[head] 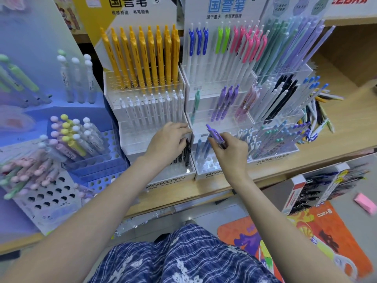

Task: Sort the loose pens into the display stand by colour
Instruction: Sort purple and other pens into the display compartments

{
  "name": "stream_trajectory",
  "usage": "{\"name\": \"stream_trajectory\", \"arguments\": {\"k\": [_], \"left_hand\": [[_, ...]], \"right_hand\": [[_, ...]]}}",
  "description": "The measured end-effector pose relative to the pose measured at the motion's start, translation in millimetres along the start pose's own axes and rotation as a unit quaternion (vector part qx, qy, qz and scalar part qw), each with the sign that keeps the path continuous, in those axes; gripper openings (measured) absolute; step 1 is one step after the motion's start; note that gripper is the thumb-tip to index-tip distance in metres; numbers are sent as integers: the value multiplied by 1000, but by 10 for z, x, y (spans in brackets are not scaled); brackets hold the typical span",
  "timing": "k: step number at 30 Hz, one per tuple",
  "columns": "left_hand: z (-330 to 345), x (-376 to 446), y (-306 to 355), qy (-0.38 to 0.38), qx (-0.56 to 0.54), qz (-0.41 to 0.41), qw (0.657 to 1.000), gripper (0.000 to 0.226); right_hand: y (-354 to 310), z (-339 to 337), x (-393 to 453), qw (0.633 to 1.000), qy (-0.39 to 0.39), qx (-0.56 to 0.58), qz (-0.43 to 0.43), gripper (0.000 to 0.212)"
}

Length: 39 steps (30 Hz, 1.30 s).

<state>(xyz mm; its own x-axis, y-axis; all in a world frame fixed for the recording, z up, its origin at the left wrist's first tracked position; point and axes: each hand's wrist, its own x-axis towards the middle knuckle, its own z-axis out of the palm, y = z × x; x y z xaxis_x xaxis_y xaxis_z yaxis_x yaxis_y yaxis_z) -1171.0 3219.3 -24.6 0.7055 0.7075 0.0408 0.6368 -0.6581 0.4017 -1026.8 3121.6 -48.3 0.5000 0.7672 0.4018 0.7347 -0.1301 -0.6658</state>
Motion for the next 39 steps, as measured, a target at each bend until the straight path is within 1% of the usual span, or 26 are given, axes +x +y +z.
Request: {"name": "stream_trajectory", "arguments": {"k": [3,6,9,12,14,16,18,22,23,24,25,26,27,28,29,31,32,33,36,37,39], "left_hand": [[-1,-3,-9,8,-2,4,1000,37],[7,-15,-9,13,-7,4,1000,37],[10,-16,-11,16,-12,2,1000,38],[27,-15,-16,18,-15,3,1000,38],[36,-19,-19,21,-16,4,1000,38],[32,-17,-15,21,-16,5,1000,38],[25,-21,-17,20,-15,6,1000,38],[8,-24,-25,4,-11,11,1000,40],[-7,-20,-30,-8,-9,13,1000,40],[-32,-12,-31,-17,-12,14,1000,39],[-59,-7,-34,-19,-23,13,999,37],[-85,-5,-26,-13,-42,10,999,35],[-110,-6,4,-3,-70,6,998,34],[-133,-8,58,2,-108,3,994,33],[-153,-7,129,-3,-159,1,987,32],[-197,5,303,-34,-285,0,958,30],[-212,26,383,-47,-334,0,942,28],[-220,59,446,-53,-357,2,932,27],[-225,135,559,-55,-355,7,933,23],[-218,151,564,-47,-364,3,930,17],[-220,174,530,-39,-385,-11,922,9]], "right_hand": [[-19,31,9,999,-3,22,30,29],[-77,40,19,1000,-8,-1,26,37],[-60,7,-33,999,4,-39,8,32],[-13,-12,-112,999,-2,-38,6,26],[6,55,-134,996,-38,-71,38,24],[-14,157,-126,983,-91,-119,106,26],[-47,245,-98,973,-113,-141,144,29],[-47,248,-37,962,-145,-168,159,30],[-54,185,-27,962,-155,-158,159,31],[-66,100,-8,968,-155,-121,157,33],[-108,6,20,974,-141,-53,168,36],[-184,-100,65,973,-108,47,197,37],[-268,-206,143,953,-62,171,241,38],[-339,-296,248,915,-17,288,281,39],[-395,-369,356,875,15,376,305,39],[-491,-444,549,810,53,481,332,43],[-529,-456,601,789,64,506,342,45],[-553,-452,623,789,70,500,349,46],[-548,-431,593,874,51,365,317,49],[-522,-446,589,887,44,343,305,49],[-448,-529,598,893,12,346,288,41]]}}
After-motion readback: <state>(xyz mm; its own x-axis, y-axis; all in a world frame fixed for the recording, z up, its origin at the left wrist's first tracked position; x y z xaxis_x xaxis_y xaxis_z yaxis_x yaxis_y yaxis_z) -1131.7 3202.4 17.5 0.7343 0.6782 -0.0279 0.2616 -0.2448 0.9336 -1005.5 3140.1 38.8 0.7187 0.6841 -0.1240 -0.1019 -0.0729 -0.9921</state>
